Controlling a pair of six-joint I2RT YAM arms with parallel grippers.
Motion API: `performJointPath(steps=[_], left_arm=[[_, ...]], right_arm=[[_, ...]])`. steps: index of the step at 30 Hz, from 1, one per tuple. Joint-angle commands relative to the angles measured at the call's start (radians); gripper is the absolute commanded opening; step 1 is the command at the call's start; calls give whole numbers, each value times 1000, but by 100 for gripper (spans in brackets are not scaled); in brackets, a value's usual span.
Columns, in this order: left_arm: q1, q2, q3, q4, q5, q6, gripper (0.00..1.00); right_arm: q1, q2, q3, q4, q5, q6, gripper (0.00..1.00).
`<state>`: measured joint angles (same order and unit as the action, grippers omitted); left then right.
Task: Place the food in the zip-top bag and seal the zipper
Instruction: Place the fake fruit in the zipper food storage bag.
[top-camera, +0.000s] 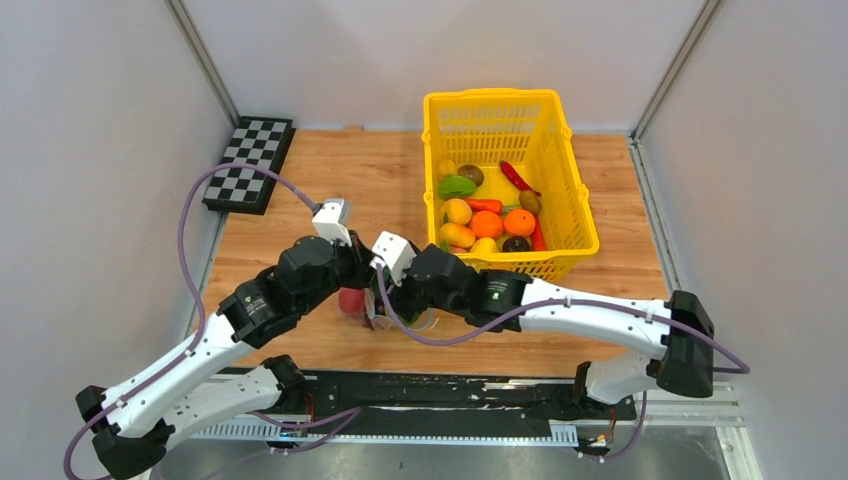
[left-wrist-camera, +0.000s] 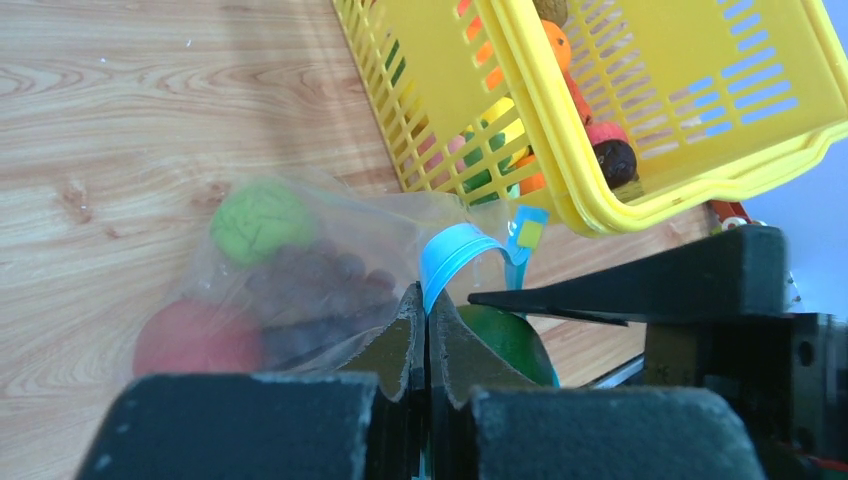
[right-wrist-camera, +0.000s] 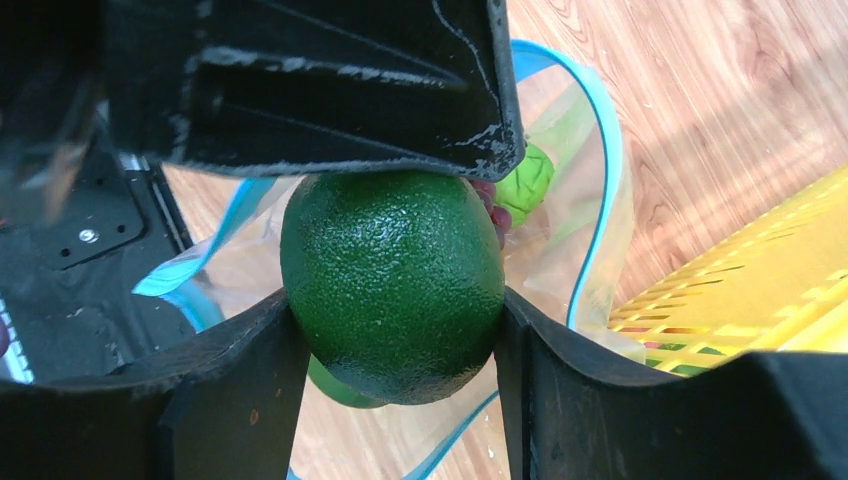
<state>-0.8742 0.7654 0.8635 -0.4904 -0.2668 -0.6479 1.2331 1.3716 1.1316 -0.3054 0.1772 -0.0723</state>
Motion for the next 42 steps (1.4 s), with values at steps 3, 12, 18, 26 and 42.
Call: performJointPath(steps=[3, 12, 18, 26, 42], left_arm=[[6, -12, 60, 38, -20, -13, 0], [6, -21, 62, 25, -39, -9, 1], [5, -23, 62, 21, -49, -6, 1], [5, -24, 62, 17, -74, -1, 2], [6, -16, 54, 32, -62, -9, 2]], right_arm=[[5, 82, 90, -15, 138, 40, 51], [3, 57, -1, 199, 28, -116, 69], [-7, 46, 3, 182, 31, -133, 81], [-28, -36, -64, 212, -58, -72, 53], [-53, 88, -69, 332, -179, -156, 43]])
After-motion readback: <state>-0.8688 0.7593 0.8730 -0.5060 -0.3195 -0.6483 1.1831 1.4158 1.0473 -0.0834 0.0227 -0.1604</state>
